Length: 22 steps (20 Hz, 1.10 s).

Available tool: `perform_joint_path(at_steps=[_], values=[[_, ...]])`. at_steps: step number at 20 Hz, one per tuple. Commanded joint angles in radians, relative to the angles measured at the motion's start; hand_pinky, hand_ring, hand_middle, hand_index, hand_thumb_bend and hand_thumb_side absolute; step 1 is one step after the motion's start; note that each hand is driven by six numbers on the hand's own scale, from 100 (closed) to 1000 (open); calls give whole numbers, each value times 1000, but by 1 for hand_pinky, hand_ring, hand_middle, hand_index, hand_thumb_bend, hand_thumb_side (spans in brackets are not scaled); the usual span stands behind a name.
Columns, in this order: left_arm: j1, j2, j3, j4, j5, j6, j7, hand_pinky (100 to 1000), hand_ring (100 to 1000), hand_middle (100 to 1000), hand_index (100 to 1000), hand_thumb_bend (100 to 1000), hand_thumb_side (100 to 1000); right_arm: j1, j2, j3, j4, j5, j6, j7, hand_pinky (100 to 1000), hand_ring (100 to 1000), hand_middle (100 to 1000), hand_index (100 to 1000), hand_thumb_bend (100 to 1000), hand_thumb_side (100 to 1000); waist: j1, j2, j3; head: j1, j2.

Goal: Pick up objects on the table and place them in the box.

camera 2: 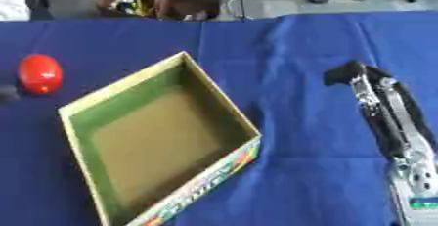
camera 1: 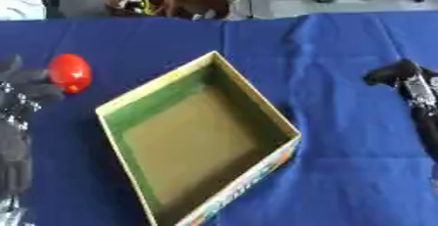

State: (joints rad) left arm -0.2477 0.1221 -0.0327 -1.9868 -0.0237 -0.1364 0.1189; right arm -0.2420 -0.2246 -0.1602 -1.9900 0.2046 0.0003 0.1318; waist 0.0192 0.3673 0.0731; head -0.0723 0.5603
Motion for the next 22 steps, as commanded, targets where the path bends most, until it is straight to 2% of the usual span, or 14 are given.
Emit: perform_joint_path(at_steps=[1, 6, 10, 15, 19, 22], values=[[-9, 3, 6, -13, -1, 0, -2, 692, 649, 685, 891, 100, 1000, -8, -10, -4, -10, -3, -2, 2, 860, 704, 538, 646, 100, 930, -1, -21, 0, 3, -12], [-7, 4, 7, -13, -1, 1, -1, 692, 650, 685, 892, 100, 1000, -6, -10, -5, -10, -2, -1, 3, 861, 705, 538, 645, 100, 933, 1, -20, 1, 2, -9], [-16, 41, 22, -13, -30, 6, 13, 690, 650, 703, 907, 100, 1000, -2, -12, -6, -10, -1, -1, 2, 861, 706, 539, 645, 100, 933, 3, -22, 3, -5, 0], [-85, 205, 69, -13, -184, 62, 63, 691, 659, 733, 923, 100, 1000, 5, -15, -6, -10, 1, 0, 2, 861, 707, 539, 646, 100, 933, 6, -27, 5, -13, 14], [-143, 333, 79, -13, -300, 159, 59, 695, 671, 756, 931, 100, 934, 8, -17, -5, -10, 2, -1, 4, 861, 708, 539, 646, 100, 929, 7, -27, 0, -14, 12], [-182, 414, 79, -13, -343, 227, 39, 702, 684, 767, 940, 100, 889, 9, -17, -4, -10, 3, -2, 6, 861, 709, 539, 646, 100, 931, 5, -25, -5, -21, 13]])
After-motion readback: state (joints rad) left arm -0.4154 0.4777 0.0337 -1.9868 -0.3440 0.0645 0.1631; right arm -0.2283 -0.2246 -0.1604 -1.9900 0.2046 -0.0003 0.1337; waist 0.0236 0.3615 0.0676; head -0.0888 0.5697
